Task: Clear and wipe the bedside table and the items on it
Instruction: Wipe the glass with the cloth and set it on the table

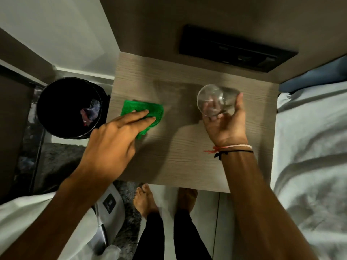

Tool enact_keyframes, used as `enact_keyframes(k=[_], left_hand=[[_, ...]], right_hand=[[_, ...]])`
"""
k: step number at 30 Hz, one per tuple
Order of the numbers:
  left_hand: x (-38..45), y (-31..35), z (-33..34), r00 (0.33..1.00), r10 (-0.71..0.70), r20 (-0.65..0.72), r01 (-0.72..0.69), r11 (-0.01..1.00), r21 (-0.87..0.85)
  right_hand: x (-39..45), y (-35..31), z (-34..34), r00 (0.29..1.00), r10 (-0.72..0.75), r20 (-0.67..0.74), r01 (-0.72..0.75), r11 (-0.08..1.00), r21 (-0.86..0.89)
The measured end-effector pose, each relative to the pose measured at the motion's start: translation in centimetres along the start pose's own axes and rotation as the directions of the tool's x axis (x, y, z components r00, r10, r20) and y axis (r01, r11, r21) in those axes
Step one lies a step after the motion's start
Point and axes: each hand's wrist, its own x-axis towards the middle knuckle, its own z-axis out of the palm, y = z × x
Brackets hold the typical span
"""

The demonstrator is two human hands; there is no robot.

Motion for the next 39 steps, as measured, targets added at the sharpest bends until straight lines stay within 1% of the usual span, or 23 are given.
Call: enact_keyframes(k=[2, 3, 4, 5, 6, 7, 9, 10, 12, 14, 17, 18, 20, 23, 25, 27, 29, 30, 33, 35, 37, 39], left_hand=[[0.0, -0.1, 0.6, 1.0, 0.011, -0.002, -0.011, 1.0, 0.004], [0.1, 0.0, 1.0, 1.0, 0.02, -0.005, -0.02, 1.0, 0.004], [0.2, 0.2, 1.3, 0.999, 0.033, -0.011, -0.033, 0.999, 0.005], [0.4, 0.4, 1.7, 0.999, 0.051, -0.015, -0.051, 0.999, 0.012], [0.7, 0.8, 2.1, 0.998, 0.067, -0.015, -0.067, 0.997, 0.025], [0.9, 1.2, 2.5, 0.997, 0.081, -0.014, -0.08, 0.996, 0.04], [1.4, 2.0, 3.1, 0.995, 0.092, -0.021, -0.091, 0.994, 0.056], [1.6, 2.4, 3.4, 0.995, 0.093, -0.028, -0.091, 0.994, 0.053], [2.3, 3.4, 3.9, 0.994, 0.107, -0.036, -0.106, 0.994, 0.038], [3.1, 4.3, 4.4, 0.991, 0.129, -0.044, -0.128, 0.991, 0.024], [4.2, 5.9, 4.8, 0.987, 0.151, -0.049, -0.15, 0.988, 0.024], [4.6, 6.5, 4.8, 0.985, 0.164, -0.047, -0.163, 0.986, 0.026], [5.2, 7.5, 5.0, 0.981, 0.189, -0.045, -0.189, 0.982, 0.021], [6.0, 9.5, 5.2, 0.972, 0.23, -0.043, -0.23, 0.973, 0.002], [6.3, 11.2, 5.2, 0.969, 0.239, -0.057, -0.241, 0.97, -0.031], [6.2, 13.1, 5.3, 0.961, 0.253, -0.112, -0.261, 0.964, -0.055], [6.1, 16.0, 5.4, 0.932, 0.308, -0.192, -0.33, 0.939, -0.093], [5.9, 17.8, 5.3, 0.91, 0.337, -0.241, -0.372, 0.921, -0.114], [5.5, 23.9, 5.5, 0.822, 0.456, -0.342, -0.529, 0.833, -0.159], [5.3, 27.0, 4.7, 0.774, 0.508, -0.378, -0.591, 0.793, -0.146], [5.1, 30.9, 4.8, 0.708, 0.592, -0.384, -0.672, 0.732, -0.111], [5.0, 33.9, 5.2, 0.649, 0.671, -0.359, -0.738, 0.67, -0.081]], right_hand=[[0.8, -2.1, -1.0, 0.974, -0.227, -0.007, 0.222, 0.959, -0.175], [1.3, -3.2, -1.3, 0.939, -0.341, -0.037, 0.323, 0.916, -0.236], [1.7, -4.3, -1.7, 0.881, -0.466, -0.081, 0.427, 0.857, -0.289], [2.3, -5.4, -2.0, 0.803, -0.586, -0.11, 0.524, 0.782, -0.337], [3.0, -6.5, -2.5, 0.717, -0.687, -0.115, 0.605, 0.697, -0.385], [3.8, -7.5, -2.7, 0.639, -0.765, -0.085, 0.667, 0.606, -0.434], [4.6, -8.7, -3.0, 0.518, -0.855, -0.012, 0.717, 0.442, -0.54], [4.9, -9.3, -3.0, 0.47, -0.882, 0.019, 0.724, 0.373, -0.58], [5.4, -10.2, -3.0, 0.412, -0.909, 0.064, 0.73, 0.288, -0.62], [6.1, -10.9, -3.0, 0.39, -0.914, 0.116, 0.705, 0.215, -0.676], [6.8, -11.6, -2.8, 0.406, -0.902, 0.148, 0.679, 0.19, -0.709], [6.9, -11.8, -3.0, 0.404, -0.901, 0.158, 0.664, 0.17, -0.729], [7.3, -12.0, -3.2, 0.409, -0.899, 0.158, 0.646, 0.163, -0.746], [6.9, -12.5, -3.8, 0.436, -0.888, 0.147, 0.646, 0.195, -0.738], [6.4, -12.8, -3.9, 0.44, -0.877, 0.192, 0.623, 0.144, -0.769], [5.2, -12.6, -3.8, 0.449, -0.866, 0.22, 0.603, 0.112, -0.79], [3.4, -13.2, -4.7, 0.39, -0.88, 0.273, 0.602, 0.019, -0.798], [2.5, -13.6, -5.6, 0.349, -0.886, 0.307, 0.611, -0.034, -0.791], [-1.5, -16.1, -9.5, 0.219, -0.914, 0.343, 0.608, -0.147, -0.78], [-4.2, -17.6, -11.1, 0.181, -0.916, 0.359, 0.609, -0.182, -0.772], [-7.7, -20.3, -13.6, 0.109, -0.941, 0.322, 0.568, -0.207, -0.797], [-10.6, -22.9, -16.3, 0.009, -0.966, 0.26, 0.515, -0.218, -0.829]])
